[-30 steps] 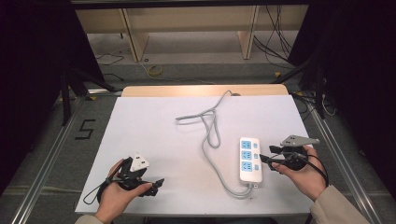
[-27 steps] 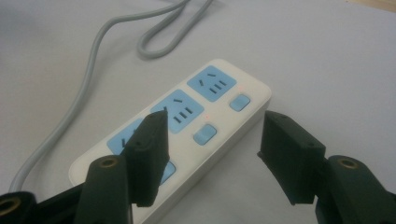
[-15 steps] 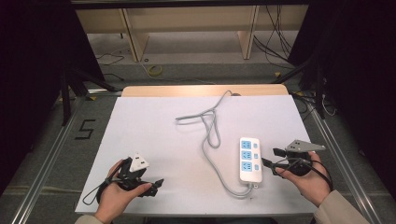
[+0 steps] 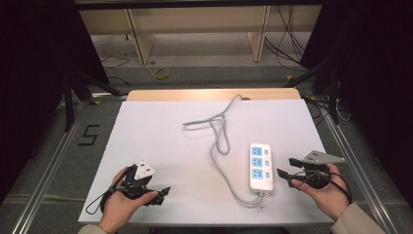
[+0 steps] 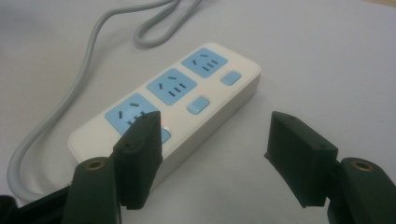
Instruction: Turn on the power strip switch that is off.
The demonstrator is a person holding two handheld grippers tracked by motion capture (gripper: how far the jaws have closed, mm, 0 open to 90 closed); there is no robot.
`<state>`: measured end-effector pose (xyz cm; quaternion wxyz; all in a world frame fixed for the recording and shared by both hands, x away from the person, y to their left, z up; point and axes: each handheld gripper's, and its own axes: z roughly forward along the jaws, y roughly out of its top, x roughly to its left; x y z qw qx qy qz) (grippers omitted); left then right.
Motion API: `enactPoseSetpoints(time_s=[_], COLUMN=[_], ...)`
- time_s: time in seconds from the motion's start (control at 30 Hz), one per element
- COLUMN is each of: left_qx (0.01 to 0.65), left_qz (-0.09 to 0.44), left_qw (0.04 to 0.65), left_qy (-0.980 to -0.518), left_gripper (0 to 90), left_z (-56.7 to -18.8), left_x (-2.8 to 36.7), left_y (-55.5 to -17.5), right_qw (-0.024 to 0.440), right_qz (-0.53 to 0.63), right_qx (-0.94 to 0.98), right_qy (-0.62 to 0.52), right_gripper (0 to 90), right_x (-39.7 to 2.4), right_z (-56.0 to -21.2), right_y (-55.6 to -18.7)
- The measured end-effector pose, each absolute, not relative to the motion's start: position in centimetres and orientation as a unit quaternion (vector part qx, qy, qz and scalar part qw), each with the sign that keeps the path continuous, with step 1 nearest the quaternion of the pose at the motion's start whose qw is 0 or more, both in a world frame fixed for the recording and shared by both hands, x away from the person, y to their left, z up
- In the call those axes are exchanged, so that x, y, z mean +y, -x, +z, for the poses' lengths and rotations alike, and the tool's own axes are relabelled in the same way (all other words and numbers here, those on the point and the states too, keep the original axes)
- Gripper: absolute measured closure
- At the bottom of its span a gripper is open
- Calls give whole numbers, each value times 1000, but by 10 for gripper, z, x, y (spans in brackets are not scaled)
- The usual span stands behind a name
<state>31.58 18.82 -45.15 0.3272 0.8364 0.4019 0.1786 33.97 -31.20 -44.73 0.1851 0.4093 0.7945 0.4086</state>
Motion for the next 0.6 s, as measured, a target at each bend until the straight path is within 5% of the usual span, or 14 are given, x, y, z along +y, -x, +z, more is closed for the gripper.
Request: enactPoseSetpoints(time_s=[0.6], left_qx=[397], left_qz=[183], left_qw=[328], left_qy=[-837], left_gripper=[78], left_z=[-450], left_x=[185], left_y=[-317], right_qw=[193], right_qz=[412], right_qx=[789], right_qy=[-413], right_gripper=[328], right_x=[-315], right_z=[-447], right_y=[-336])
